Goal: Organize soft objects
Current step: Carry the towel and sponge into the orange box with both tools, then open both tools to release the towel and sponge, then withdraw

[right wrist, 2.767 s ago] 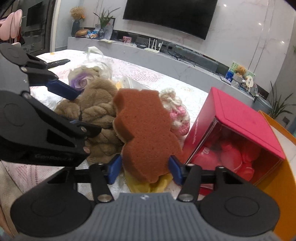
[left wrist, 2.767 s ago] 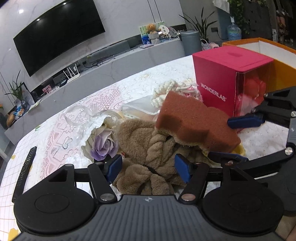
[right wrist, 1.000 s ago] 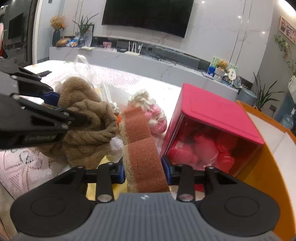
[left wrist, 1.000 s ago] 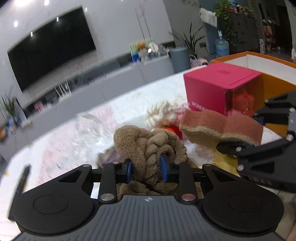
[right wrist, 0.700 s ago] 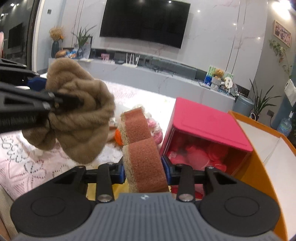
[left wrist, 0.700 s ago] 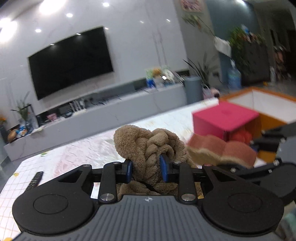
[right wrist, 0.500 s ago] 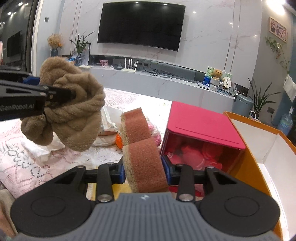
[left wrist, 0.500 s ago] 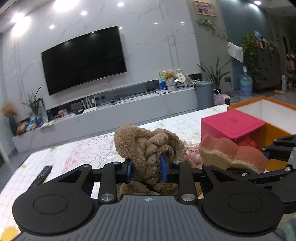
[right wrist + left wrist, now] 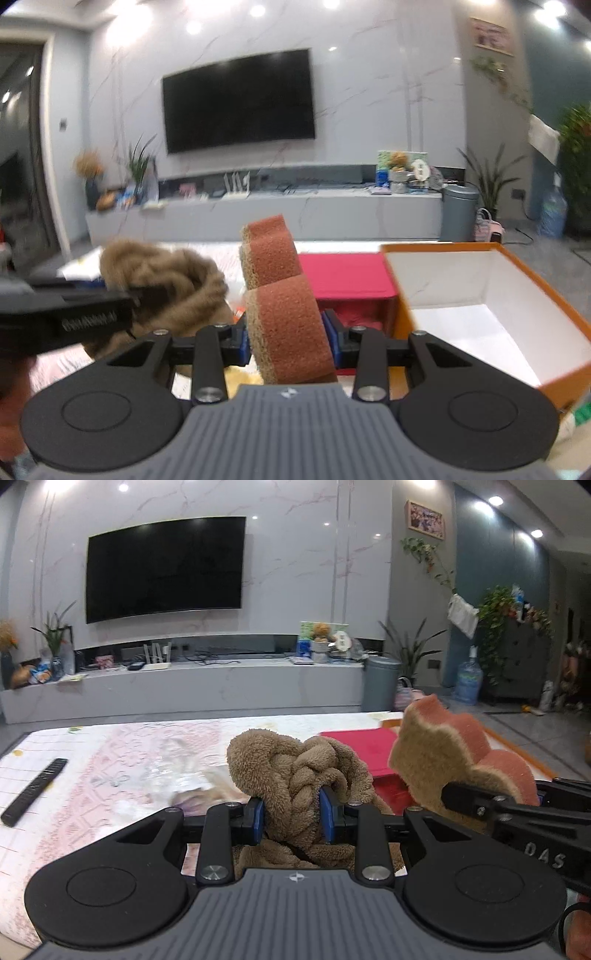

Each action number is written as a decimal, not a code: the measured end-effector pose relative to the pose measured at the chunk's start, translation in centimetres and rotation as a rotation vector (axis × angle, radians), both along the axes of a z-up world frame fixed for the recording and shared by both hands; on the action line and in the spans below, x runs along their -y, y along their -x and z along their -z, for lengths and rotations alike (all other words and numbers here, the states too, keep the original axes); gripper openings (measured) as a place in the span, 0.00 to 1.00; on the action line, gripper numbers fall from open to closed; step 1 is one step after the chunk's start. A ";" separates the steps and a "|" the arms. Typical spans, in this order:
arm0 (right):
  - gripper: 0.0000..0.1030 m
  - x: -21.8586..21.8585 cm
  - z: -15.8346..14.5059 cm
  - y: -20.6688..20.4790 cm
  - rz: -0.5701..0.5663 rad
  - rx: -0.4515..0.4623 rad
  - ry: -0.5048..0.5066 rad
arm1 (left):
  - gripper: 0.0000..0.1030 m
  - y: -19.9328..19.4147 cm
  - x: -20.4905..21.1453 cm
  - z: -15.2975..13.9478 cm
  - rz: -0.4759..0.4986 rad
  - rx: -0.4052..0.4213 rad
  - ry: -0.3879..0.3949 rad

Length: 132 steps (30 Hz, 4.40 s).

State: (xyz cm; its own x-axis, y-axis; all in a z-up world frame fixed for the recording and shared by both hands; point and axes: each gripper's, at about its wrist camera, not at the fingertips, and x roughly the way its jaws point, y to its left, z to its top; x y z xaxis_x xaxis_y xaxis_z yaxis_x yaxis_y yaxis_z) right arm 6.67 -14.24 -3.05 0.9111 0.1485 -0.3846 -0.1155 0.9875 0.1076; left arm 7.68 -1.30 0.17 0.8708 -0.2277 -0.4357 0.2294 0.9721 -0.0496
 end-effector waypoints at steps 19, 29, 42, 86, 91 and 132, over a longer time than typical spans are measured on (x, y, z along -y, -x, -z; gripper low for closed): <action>0.36 16.8 -4.2 2.4 0.330 -0.028 -0.095 | 0.32 -5.3 14.5 -4.1 0.205 -0.113 0.000; 0.36 22.4 -2.6 -4.9 0.292 -0.204 -0.144 | 0.32 -10.1 21.1 0.3 0.173 -0.256 -0.210; 0.36 21.4 3.1 -9.5 0.195 -0.453 -0.046 | 0.33 -11.6 24.1 3.8 0.194 -0.345 -0.351; 0.61 18.9 2.9 -8.1 0.141 -0.531 0.201 | 0.72 -11.2 22.1 2.4 0.297 -0.426 -0.189; 0.62 18.4 1.2 -5.6 0.191 -0.448 0.180 | 0.72 -9.1 19.2 0.7 0.290 -0.325 -0.111; 0.73 -5.0 5.3 -1.7 -0.017 -0.167 0.060 | 0.72 -2.8 -7.6 6.5 -0.133 -0.280 -0.062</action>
